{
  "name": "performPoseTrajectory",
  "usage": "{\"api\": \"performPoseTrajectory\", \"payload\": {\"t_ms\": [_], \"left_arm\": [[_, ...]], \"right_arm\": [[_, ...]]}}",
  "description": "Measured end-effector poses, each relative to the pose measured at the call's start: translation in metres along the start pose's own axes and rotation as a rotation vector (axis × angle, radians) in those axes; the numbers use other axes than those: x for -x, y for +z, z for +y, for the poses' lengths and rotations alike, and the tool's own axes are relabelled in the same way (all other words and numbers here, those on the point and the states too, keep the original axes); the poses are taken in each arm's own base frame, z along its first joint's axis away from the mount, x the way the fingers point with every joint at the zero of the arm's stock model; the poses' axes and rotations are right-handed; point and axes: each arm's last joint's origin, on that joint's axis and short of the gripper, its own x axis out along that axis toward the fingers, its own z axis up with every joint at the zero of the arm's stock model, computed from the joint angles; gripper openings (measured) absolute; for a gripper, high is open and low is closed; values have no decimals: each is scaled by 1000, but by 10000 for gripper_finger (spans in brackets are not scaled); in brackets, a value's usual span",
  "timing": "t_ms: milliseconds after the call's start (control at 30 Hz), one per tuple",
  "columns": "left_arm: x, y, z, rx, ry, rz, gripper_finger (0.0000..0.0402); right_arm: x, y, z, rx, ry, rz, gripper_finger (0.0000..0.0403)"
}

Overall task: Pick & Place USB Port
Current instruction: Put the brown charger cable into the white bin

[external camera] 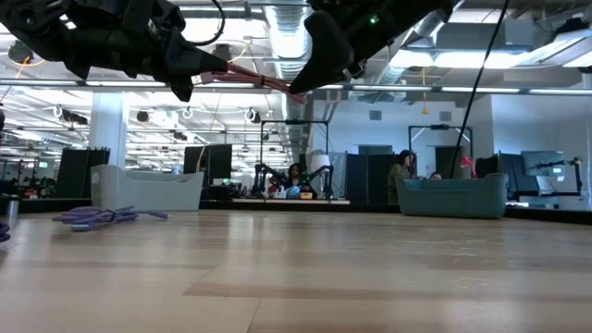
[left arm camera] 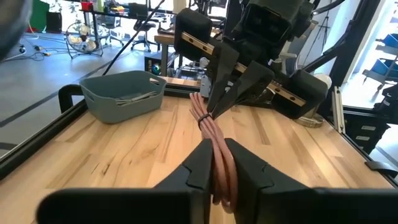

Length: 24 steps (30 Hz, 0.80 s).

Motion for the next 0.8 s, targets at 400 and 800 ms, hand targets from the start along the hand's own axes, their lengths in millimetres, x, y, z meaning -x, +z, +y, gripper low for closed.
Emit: {"api": "performPoseTrajectory", "payload": {"t_ms": [400,800], "left_arm": [[0,0,0,-33,0,-2,17],[0,0,0,-56,7,-2,15]], "right_arm": [[0,0,0,4,-1,-1,1],[3,2,2,4,5,-10,66]]}}
